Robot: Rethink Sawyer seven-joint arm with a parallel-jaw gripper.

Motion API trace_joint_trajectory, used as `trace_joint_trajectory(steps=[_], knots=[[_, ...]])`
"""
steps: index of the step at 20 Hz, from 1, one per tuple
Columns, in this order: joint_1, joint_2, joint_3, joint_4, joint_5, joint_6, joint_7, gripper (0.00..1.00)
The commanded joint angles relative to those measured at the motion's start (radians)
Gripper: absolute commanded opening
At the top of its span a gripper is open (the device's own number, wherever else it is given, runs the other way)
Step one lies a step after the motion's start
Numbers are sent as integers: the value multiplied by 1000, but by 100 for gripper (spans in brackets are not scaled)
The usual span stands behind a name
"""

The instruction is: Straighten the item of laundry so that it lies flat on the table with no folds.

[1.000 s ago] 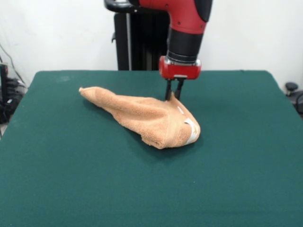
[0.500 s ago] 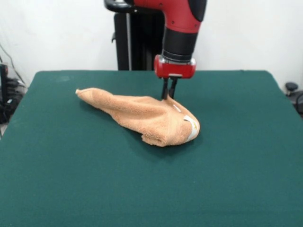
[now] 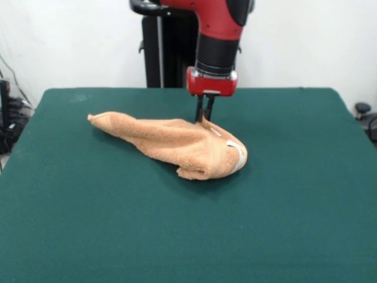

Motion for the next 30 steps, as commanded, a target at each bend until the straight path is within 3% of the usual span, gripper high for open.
trace_joint_trajectory(steps=[1, 18, 22, 30], knots=[[19, -72, 66, 73, 0, 4, 204, 0], [76, -335, 52, 175, 52, 238, 187, 0], [67, -333, 66, 173, 49, 238, 193, 0], [39, -492, 85, 210, 44, 406, 146, 0]])
